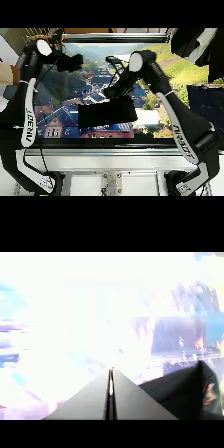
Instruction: Fold the clothes and pants, and hang the long-sleeved shirts on hangers.
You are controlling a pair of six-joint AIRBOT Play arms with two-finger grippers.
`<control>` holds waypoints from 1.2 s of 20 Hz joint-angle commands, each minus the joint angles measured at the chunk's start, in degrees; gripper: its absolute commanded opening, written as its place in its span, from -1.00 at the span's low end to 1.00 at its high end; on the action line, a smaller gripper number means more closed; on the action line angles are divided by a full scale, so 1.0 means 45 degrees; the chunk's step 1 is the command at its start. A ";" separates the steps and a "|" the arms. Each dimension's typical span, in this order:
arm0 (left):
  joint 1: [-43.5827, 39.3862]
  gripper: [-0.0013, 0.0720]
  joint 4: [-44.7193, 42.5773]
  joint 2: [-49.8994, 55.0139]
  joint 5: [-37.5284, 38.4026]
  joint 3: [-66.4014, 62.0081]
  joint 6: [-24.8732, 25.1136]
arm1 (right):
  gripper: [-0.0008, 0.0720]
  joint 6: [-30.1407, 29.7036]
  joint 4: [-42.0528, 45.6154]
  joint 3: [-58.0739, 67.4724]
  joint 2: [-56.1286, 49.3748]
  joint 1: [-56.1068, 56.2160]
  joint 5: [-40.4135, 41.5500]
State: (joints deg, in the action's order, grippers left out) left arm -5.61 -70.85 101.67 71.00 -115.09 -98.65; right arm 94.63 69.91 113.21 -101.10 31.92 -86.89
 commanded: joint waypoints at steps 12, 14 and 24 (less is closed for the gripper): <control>0.2132 -0.94 -0.0044 -0.2331 0.0175 0.0641 0.0374 | 0.82 -0.2730 -0.4668 -0.0053 -0.1855 0.2395 0.6946; 0.2142 -0.94 -0.0044 -0.3390 -0.0661 0.2268 0.0403 | 0.82 -0.2880 -0.4226 -0.0680 -0.1219 0.1617 0.6144; 0.0495 -0.94 -0.0010 -0.7966 -0.2642 1.0433 0.1200 | 0.83 -0.3191 -0.3594 -0.9768 0.2327 -0.5838 0.5440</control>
State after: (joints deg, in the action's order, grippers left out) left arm -0.89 -70.91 70.46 62.35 -76.01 -93.84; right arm 80.62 53.78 79.31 -92.97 15.14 -61.80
